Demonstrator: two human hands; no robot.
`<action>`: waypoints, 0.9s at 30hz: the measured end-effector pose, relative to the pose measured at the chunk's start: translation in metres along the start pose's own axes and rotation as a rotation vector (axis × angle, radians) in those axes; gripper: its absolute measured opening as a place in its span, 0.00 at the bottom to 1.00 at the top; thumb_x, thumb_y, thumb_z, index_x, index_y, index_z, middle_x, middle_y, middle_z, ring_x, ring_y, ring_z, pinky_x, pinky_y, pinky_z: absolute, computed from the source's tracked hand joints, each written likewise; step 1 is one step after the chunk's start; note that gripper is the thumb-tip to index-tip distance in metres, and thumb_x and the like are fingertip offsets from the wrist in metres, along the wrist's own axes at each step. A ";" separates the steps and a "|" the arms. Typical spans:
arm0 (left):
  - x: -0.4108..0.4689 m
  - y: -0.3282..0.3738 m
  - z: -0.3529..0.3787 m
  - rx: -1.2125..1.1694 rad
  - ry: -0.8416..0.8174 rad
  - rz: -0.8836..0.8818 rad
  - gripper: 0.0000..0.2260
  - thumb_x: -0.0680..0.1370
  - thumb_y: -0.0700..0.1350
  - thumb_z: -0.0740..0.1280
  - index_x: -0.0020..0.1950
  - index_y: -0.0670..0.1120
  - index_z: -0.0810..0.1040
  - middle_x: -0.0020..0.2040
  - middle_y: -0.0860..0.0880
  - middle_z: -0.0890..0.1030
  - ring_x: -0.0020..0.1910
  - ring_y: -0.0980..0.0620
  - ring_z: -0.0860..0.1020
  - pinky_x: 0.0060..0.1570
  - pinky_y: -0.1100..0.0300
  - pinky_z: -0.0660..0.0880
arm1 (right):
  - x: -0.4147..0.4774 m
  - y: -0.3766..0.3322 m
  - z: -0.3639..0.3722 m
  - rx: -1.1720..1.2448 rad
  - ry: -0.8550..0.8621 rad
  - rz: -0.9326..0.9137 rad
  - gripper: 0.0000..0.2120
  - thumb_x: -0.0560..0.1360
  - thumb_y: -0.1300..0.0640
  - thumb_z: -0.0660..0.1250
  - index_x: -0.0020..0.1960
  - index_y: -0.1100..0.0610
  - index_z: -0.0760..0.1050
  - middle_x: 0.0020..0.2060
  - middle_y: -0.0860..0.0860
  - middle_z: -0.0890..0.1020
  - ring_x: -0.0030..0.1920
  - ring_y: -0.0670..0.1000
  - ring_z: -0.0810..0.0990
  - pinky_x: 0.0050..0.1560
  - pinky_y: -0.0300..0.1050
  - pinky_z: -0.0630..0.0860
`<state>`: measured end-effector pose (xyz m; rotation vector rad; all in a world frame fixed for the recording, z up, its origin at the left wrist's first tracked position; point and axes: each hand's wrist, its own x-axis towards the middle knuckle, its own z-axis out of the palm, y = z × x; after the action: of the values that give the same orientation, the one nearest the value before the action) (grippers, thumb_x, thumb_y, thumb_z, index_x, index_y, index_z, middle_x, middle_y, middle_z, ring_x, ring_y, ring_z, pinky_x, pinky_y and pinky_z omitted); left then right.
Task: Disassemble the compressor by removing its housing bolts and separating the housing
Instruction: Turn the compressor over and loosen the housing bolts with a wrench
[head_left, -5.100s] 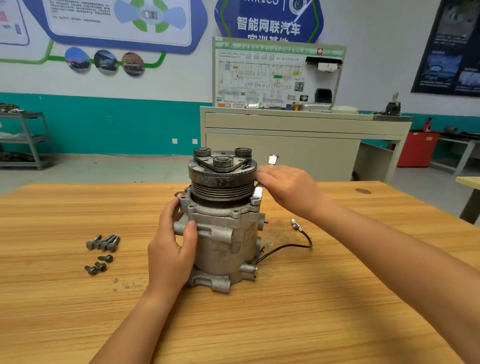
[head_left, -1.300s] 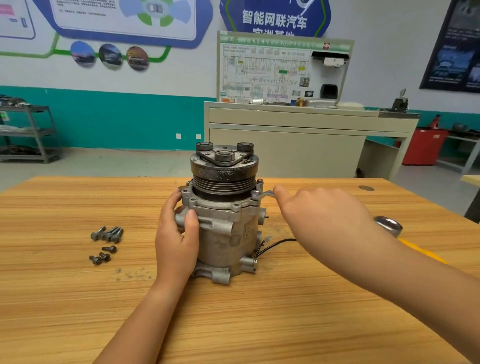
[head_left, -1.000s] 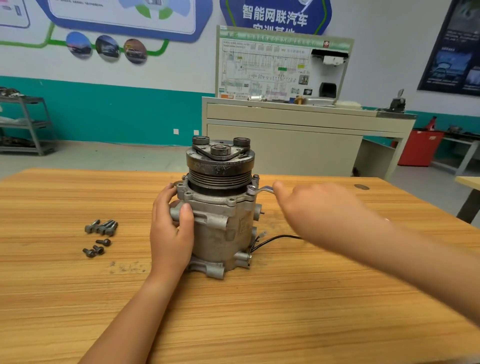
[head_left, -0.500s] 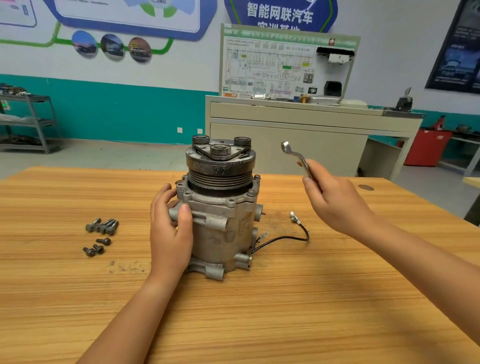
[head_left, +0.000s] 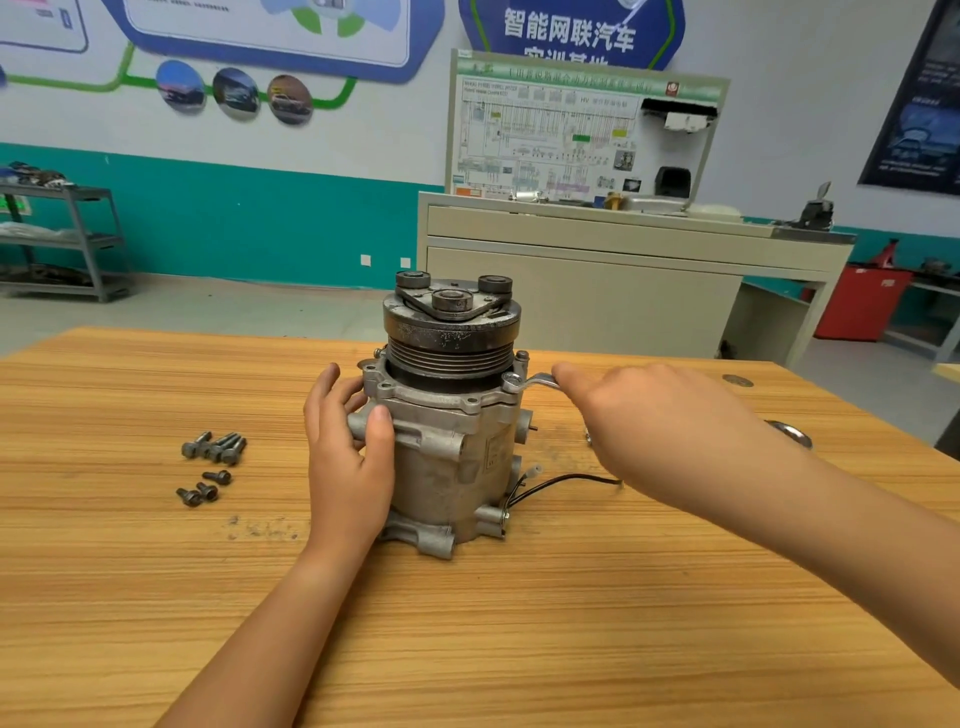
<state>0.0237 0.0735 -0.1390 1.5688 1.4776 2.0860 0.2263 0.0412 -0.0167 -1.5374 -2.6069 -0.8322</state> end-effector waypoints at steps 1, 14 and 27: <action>0.000 0.001 0.000 0.000 -0.002 0.001 0.20 0.76 0.47 0.56 0.66 0.40 0.69 0.68 0.52 0.61 0.55 0.85 0.59 0.48 0.86 0.57 | 0.001 -0.007 -0.005 -0.081 -0.030 0.000 0.25 0.75 0.67 0.55 0.71 0.59 0.55 0.28 0.50 0.64 0.26 0.49 0.62 0.22 0.41 0.58; 0.001 -0.004 -0.001 0.026 -0.007 0.004 0.19 0.77 0.49 0.56 0.66 0.43 0.69 0.68 0.53 0.61 0.57 0.84 0.56 0.49 0.86 0.56 | 0.028 0.053 0.020 -0.163 0.135 -0.369 0.24 0.75 0.64 0.63 0.70 0.60 0.63 0.28 0.51 0.66 0.22 0.48 0.63 0.22 0.37 0.56; 0.002 -0.007 -0.002 0.004 -0.019 -0.018 0.14 0.77 0.51 0.55 0.62 0.52 0.66 0.69 0.51 0.65 0.65 0.64 0.61 0.54 0.83 0.57 | 0.058 0.027 0.058 0.397 0.706 -0.116 0.09 0.74 0.67 0.65 0.53 0.66 0.78 0.38 0.57 0.83 0.36 0.57 0.81 0.39 0.51 0.77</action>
<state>0.0183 0.0767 -0.1429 1.5671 1.4854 2.0535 0.2333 0.1239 -0.0392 -0.7998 -2.1605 -0.6452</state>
